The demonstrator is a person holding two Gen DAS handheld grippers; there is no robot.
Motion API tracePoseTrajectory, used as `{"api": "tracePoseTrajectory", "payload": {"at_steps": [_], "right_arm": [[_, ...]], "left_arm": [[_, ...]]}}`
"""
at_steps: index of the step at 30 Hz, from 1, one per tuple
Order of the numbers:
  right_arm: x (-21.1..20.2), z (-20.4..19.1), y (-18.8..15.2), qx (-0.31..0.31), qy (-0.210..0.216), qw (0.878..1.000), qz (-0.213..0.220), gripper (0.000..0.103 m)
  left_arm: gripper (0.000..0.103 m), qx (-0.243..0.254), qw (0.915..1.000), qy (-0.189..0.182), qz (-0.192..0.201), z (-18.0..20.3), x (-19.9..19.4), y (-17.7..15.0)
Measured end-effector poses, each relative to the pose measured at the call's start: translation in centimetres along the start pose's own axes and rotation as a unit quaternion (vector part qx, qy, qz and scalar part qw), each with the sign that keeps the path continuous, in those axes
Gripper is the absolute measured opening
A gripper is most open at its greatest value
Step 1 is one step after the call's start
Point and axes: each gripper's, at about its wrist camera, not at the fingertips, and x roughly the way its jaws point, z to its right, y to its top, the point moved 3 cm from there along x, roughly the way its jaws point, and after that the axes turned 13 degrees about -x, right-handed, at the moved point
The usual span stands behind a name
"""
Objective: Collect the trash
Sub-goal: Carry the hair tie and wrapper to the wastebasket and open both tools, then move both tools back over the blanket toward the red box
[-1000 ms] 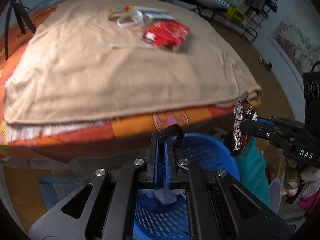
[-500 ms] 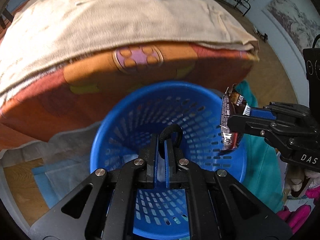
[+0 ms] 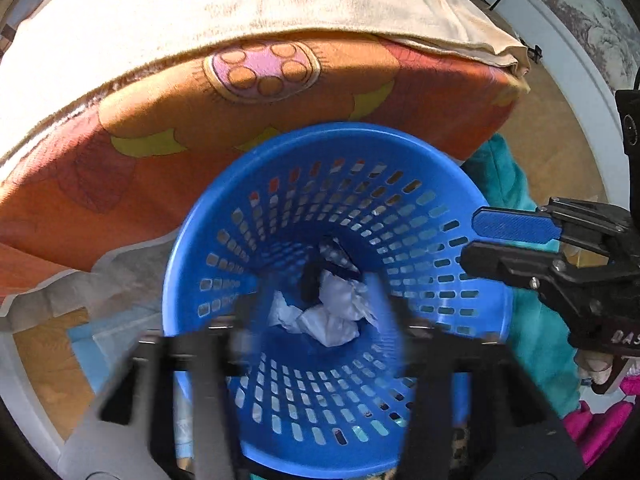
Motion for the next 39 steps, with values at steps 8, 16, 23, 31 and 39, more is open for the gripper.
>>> {"api": "tracePoseTrajectory", "payload": {"at_steps": [8,16,23,31,39], "right_arm": [[-0.3,0.0,0.1,-0.002,-0.01,1.0,0.003,0.067],[-1.1,1.1,0.8,0.019,-0.019,1.0,0.015,0.082],[-2.5,2.0,1.7,0.027,-0.033,0.998,0.041,0.09],[-4.3,2.7,4.1,0.023,-0.071,0.995,0.068,0.098],[-6.1,3.8,6.9,0.018,-0.091,0.989,0.115,0.1]], "left_arm": [[0.058,-0.002,1.0,0.001,0.006,-0.1,-0.1,0.6],[0.058,-0.01,0.9997,0.001,0.024,-0.6,-1.3,1.3],[0.058,-0.03,0.9984,-0.004,0.048,-1.5,-2.8,2.6],[0.058,-0.046,0.9965,-0.007,0.069,-2.5,-4.0,4.7],[0.058,-0.062,0.9935,-0.007,0.095,-3.5,-5.2,7.0]]}}
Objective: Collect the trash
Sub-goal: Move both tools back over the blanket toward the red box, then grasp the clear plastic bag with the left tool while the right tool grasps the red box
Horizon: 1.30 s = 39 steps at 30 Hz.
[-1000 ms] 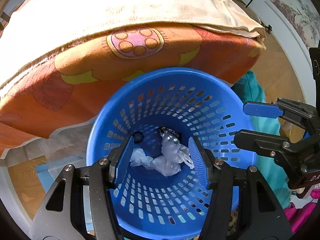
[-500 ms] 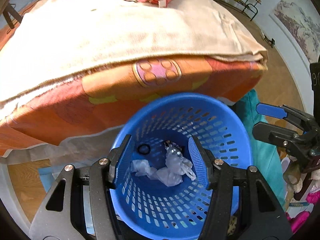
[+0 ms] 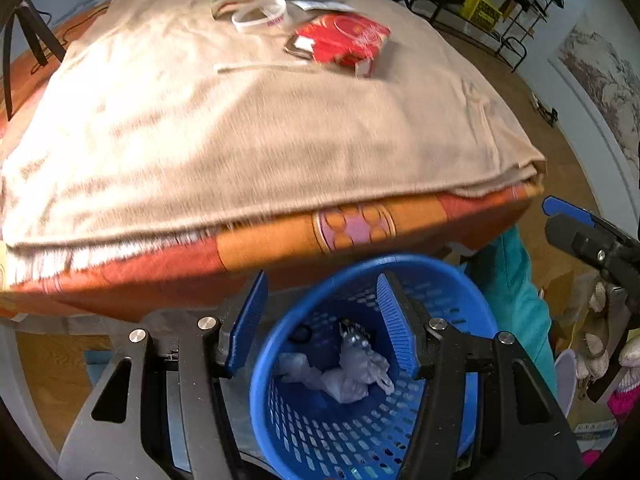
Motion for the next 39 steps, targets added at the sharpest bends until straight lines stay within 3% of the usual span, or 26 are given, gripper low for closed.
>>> {"api": "tracePoseTrajectory", "payload": {"at_steps": [11,17,24,39], "right_arm": [[1.0,1.5,5.8,0.01,0.004,0.999,0.052,0.1],[3.2,3.3,8.4,0.042,0.007,0.998,0.046,0.1],[7.9,6.3,10.1,0.119,0.064,0.991,0.006,0.081],[14.6,7.7,13.3,0.19,0.143,0.971,0.0,0.053]], "left_arm": [[0.058,-0.028,0.9984,0.0,0.049,-0.1,-0.6,5.6],[0.058,-0.032,0.9962,0.008,0.081,-0.1,-0.6,8.8],[0.058,-0.034,0.9935,0.014,0.108,-0.3,-0.2,12.2],[0.052,-0.054,0.9928,-0.007,0.107,0.6,3.8,18.2]]}}
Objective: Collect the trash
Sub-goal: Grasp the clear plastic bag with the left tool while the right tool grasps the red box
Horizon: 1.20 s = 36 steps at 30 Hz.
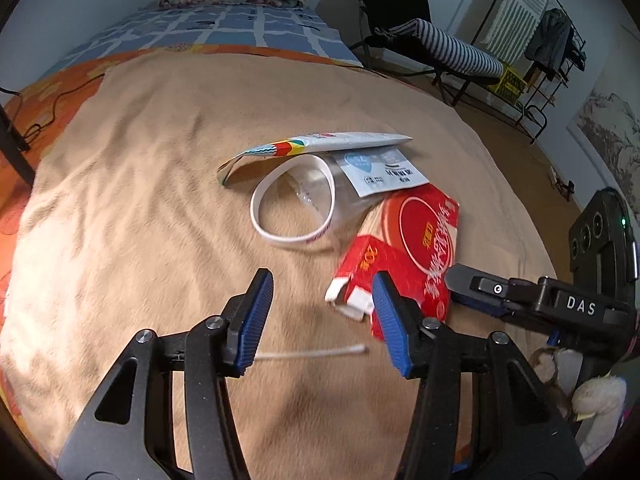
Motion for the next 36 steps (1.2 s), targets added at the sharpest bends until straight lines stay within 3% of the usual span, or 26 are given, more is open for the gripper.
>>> {"api": "tracePoseTrajectory", "payload": {"at_steps": [2,13,16,20,23,30,36], "right_arm": [[0.3,0.2,0.3,0.005,0.007,1.0,0.001,0.053],[0.9,0.5,1.3,0.013,0.021,1.0,0.01,0.053],[0.9,0.6,1.4,0.017,0.024,0.999,0.013,0.053],[0.8,0.7,1.3,0.025,0.028,0.999,0.018,0.053],[0.8,0.9,1.3,0.035,0.029,0.999,0.02,0.049],[0.7,1.3,1.0,0.054,0.036,0.998,0.024,0.043],[0.5,1.5,0.6,0.07,0.045,0.996,0.025,0.04]], "left_arm": [[0.046,0.001,1.0,0.003,0.002,0.0,0.5,0.5],[0.046,0.016,0.9998,0.007,0.007,0.0,3.4,2.2],[0.04,0.024,0.9996,0.01,0.008,0.4,3.8,2.3],[0.04,0.025,0.9997,0.005,0.004,0.6,4.0,2.2],[0.04,0.018,0.9998,-0.011,-0.002,0.5,3.6,2.0],[0.034,0.037,0.9992,0.011,0.006,0.5,3.7,1.7],[0.034,0.028,0.9996,0.0,0.003,0.7,3.5,1.8]]}}
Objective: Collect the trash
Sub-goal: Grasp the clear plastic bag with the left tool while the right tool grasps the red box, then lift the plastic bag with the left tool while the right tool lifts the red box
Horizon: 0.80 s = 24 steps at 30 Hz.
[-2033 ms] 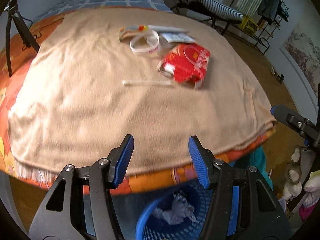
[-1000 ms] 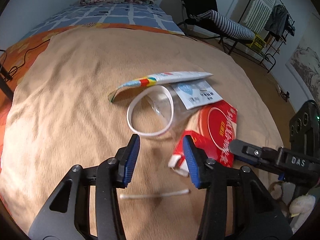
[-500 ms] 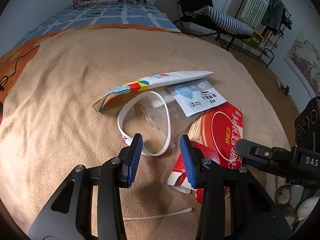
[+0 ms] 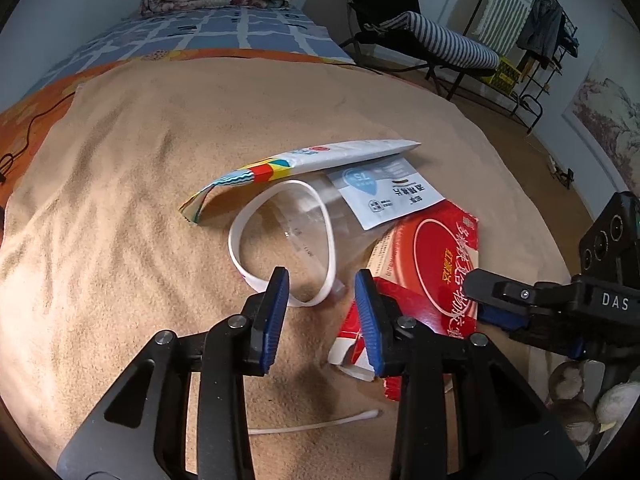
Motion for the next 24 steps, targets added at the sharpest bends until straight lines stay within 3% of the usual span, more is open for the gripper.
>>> {"api": "tracePoseTrajectory", "payload": {"at_steps": [6,7,8,14,20,24], "right_arm": [[0.0,-0.1,-0.1,-0.001,-0.002,1.0,0.001,0.036],[0.0,-0.1,-0.2,-0.002,-0.001,1.0,0.0,0.035],[0.0,-0.2,-0.1,-0.003,0.0,1.0,-0.001,0.033],[-0.2,-1.1,-0.1,-0.014,0.004,1.0,0.006,0.026],[0.4,-2.5,0.0,-0.026,0.025,0.999,0.01,0.026],[1.5,-3.1,-0.2,-0.04,0.004,0.999,-0.002,0.027]], "left_arm": [[0.034,-0.002,1.0,0.0,0.008,0.3,0.1,0.1],[0.029,0.006,0.9999,0.006,0.009,0.5,0.3,0.1],[0.018,0.01,0.9998,0.014,0.008,0.4,0.5,0.1],[0.007,-0.039,0.9991,-0.017,-0.004,-1.2,1.0,0.7],[0.007,-0.044,0.9987,-0.026,-0.004,-1.2,1.0,0.4],[0.007,-0.035,0.9991,-0.022,0.0,-0.9,0.9,0.3]]}}
